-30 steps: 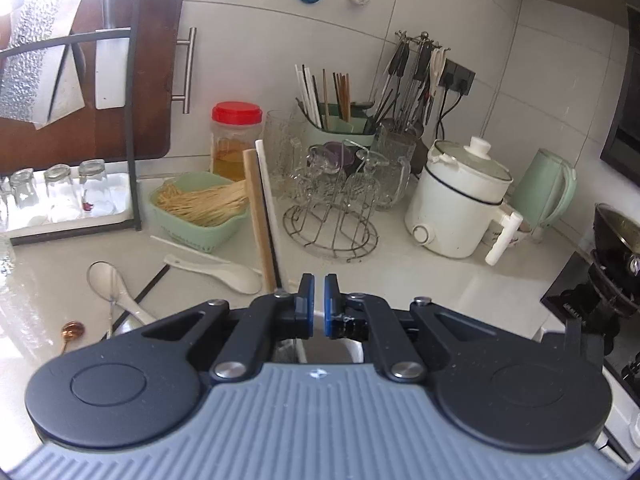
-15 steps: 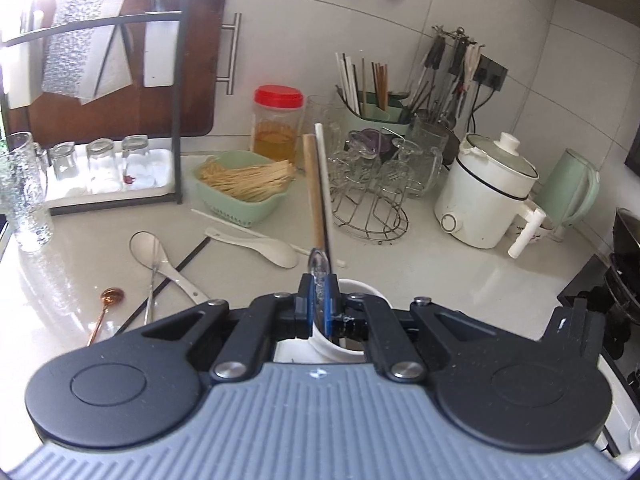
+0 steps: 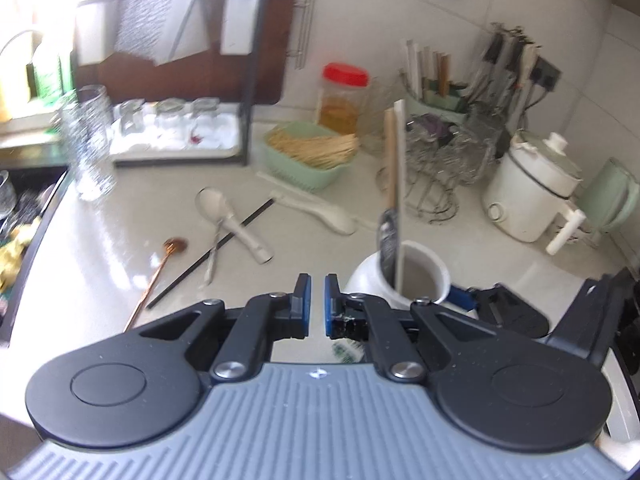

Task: Organize utensils
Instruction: 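Move the left tool toward the copper spoon on the counter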

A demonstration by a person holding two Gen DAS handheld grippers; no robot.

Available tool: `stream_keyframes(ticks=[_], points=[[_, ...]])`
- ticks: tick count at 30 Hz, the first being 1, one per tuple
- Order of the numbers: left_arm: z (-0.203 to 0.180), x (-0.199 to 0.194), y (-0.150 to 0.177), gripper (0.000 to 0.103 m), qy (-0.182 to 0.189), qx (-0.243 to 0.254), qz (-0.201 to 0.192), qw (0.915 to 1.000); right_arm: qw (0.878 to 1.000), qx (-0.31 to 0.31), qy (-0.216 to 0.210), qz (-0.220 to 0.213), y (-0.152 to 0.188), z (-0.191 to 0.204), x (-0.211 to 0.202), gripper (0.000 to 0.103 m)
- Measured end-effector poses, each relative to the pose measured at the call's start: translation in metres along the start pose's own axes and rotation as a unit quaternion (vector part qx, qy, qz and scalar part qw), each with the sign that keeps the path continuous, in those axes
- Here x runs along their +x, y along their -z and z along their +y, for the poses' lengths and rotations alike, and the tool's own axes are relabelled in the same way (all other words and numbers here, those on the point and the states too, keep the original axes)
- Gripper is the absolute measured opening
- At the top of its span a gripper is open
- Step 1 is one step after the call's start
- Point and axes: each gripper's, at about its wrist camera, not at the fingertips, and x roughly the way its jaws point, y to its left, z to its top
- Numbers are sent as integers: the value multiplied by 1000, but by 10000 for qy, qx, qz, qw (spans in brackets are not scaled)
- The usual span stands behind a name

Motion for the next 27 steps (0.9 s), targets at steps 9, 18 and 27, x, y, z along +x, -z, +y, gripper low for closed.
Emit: stream_keyframes(ticks=[9,18,27], points=[[28,-12,21,6,-571,-487,271,9968,10000,-25,-50,77,-2,1,-1,90],[60,-22,30,6,-874,-856,447,9915,9996,-99,-152,195,-4,-2,-2,90],[85,-10,21,6,-831,-964,578,9902,9995,-7,-52,318,-8,2,-1,90]])
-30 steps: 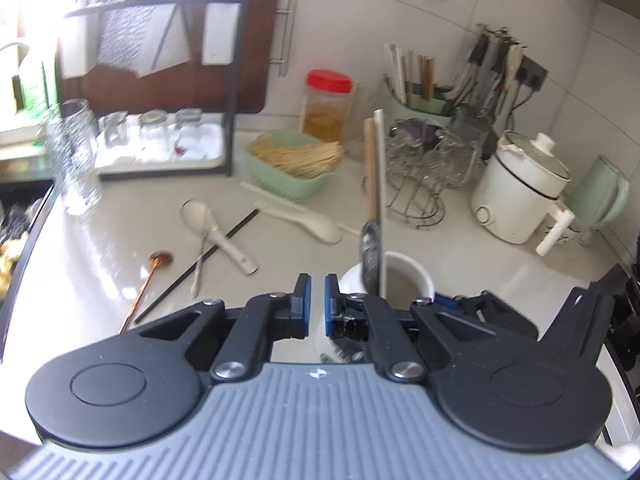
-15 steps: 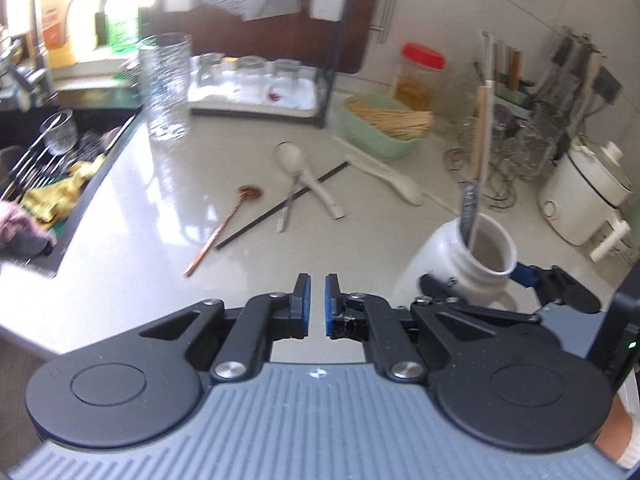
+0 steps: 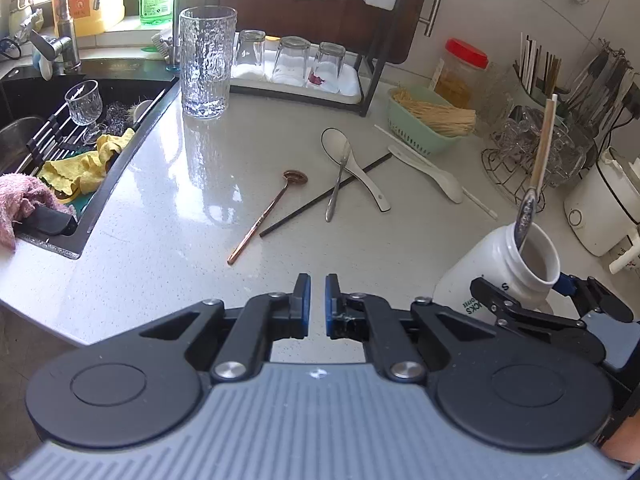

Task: Organize utensils
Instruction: 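Move the left tool toward the copper spoon on the counter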

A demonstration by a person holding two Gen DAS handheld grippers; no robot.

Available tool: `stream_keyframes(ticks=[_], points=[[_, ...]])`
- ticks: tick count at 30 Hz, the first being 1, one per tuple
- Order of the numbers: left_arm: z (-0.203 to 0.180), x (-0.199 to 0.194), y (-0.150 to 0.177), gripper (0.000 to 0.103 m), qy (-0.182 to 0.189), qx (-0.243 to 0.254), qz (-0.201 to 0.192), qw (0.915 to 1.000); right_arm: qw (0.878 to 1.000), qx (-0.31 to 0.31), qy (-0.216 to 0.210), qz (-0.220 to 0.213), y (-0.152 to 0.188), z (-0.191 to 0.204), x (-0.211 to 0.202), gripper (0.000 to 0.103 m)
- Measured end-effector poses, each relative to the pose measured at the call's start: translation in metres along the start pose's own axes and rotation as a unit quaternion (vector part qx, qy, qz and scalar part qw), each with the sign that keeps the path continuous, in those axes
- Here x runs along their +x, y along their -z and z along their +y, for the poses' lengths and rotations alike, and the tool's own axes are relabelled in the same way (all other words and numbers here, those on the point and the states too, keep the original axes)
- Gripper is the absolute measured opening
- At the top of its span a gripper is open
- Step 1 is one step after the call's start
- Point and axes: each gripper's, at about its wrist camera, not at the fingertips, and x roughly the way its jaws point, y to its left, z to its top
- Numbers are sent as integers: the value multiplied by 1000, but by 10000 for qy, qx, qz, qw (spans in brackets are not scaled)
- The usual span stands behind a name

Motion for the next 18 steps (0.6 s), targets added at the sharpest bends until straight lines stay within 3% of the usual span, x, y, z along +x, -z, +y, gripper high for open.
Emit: stream_keyframes(ticks=[10,14,18], points=[[27,42,-28,7,257,180,239,9992,9995,116,258,126,-4,9,2,90],[46,67,-41,22,344,102,349,9987,9989,198,386,155,-5,13,3,90],[57,92,-53,24,430,245,399,9980,9980,280,526,187,-6,17,4,90]])
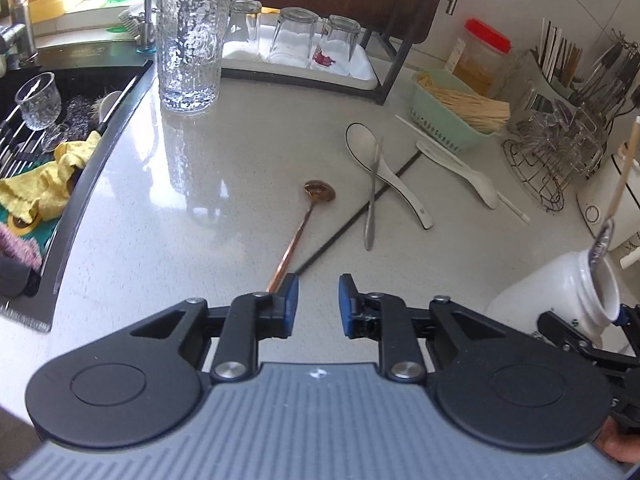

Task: Organize utensils
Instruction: 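Move the left tool toward the copper spoon on the counter, then close the left tool on the copper spoon's handle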

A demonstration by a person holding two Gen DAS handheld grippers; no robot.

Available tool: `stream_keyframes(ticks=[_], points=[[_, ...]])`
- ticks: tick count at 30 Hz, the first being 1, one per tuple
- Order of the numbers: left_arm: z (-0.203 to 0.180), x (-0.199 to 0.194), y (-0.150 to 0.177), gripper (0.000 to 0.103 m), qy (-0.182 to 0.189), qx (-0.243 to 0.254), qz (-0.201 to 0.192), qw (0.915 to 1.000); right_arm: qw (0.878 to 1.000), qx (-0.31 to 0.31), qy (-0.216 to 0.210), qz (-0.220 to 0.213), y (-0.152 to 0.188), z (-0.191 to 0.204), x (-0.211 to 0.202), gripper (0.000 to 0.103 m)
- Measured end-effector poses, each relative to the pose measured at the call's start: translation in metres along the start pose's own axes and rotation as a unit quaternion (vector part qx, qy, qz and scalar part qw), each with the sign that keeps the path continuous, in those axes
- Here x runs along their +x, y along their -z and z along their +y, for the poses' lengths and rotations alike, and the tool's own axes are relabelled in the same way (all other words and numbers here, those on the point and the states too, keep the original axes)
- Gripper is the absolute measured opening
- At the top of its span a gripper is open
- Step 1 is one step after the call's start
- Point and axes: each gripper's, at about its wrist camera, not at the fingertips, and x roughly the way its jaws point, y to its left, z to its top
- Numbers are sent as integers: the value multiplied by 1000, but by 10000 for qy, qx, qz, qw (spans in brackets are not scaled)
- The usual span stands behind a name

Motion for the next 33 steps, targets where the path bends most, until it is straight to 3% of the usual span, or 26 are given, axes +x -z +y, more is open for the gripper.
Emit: stream_keyframes(ticks=[14,33], points=[[13,61,-43,24,79,454,98,9989,9994,204,262,69,-3,7,2,90],[-6,101,-54,23,96,944,270,9951,9993,153,293,174,-5,8,3,90]])
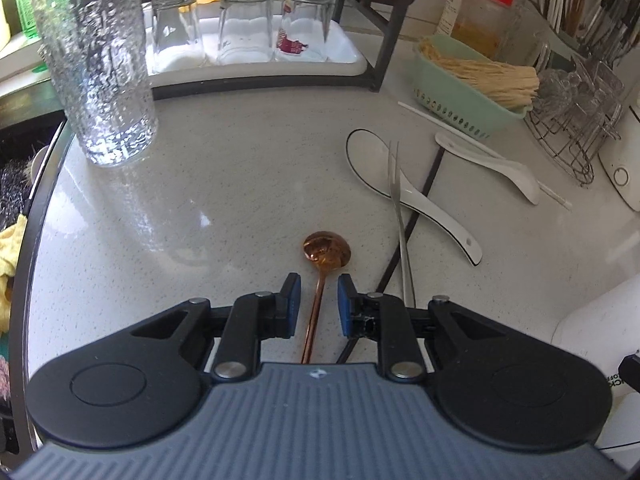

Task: Organize utensils
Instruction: 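Close the left tool on the copper spoon's handle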

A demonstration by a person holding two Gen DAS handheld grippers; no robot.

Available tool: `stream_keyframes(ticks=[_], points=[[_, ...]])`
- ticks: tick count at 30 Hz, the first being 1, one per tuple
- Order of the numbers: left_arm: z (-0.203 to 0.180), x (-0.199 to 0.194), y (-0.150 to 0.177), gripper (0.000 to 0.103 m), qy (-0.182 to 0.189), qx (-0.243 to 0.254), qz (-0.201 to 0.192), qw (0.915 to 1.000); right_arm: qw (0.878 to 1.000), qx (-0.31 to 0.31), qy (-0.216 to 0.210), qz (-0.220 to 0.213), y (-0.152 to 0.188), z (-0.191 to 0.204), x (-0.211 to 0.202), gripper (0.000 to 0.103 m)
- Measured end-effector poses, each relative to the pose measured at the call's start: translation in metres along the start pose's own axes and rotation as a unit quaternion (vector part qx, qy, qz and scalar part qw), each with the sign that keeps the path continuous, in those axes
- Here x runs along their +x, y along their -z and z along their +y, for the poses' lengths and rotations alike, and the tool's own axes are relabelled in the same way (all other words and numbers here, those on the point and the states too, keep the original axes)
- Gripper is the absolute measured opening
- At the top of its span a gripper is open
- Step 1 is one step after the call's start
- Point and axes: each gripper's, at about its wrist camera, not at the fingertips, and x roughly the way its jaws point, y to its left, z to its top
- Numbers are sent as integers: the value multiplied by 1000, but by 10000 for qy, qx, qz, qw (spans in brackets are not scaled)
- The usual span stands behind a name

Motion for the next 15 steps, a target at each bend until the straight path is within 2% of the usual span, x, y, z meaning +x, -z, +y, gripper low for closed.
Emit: stream_keyframes(ticks=[2,6,9,15], points=[[-3,2,0,21,-23,56,11,10000,10000,2,9,4,0,0,0,90],[-11,9,-3,7,-204,314,50,9993,10000,9,22,5,0,0,0,90],[-15,10,-2,6,-284,547,32,9981,10000,-8,32,-13,0,1,0,90],[-13,7,-3,5,-245,429,11,9988,10000,13,60,-34,1,2,0,90]])
